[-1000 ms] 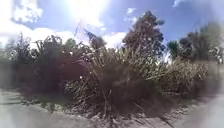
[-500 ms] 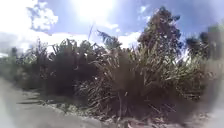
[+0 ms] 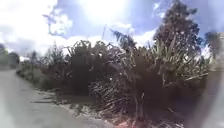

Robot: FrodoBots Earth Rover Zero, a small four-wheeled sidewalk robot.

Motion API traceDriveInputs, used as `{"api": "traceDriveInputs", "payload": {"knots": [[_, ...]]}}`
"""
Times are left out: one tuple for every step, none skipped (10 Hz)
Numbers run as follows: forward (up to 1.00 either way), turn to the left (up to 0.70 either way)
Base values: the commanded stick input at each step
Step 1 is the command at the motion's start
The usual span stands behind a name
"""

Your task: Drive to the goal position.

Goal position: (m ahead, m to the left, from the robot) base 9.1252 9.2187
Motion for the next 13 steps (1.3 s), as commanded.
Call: {"api": "traceDriveInputs", "payload": {"knots": [[0.3, 0.75], [0.3, 0.75], [0.3, 0.75], [0.3, 0.75], [0.3, 0.75], [0.3, 0.75], [0.3, 0.75], [0.3, 0.75], [0.3, 0.75], [0.3, 0.75], [0.3, 0.75], [0.3, 0.75], [0.3, 0.75]]}}
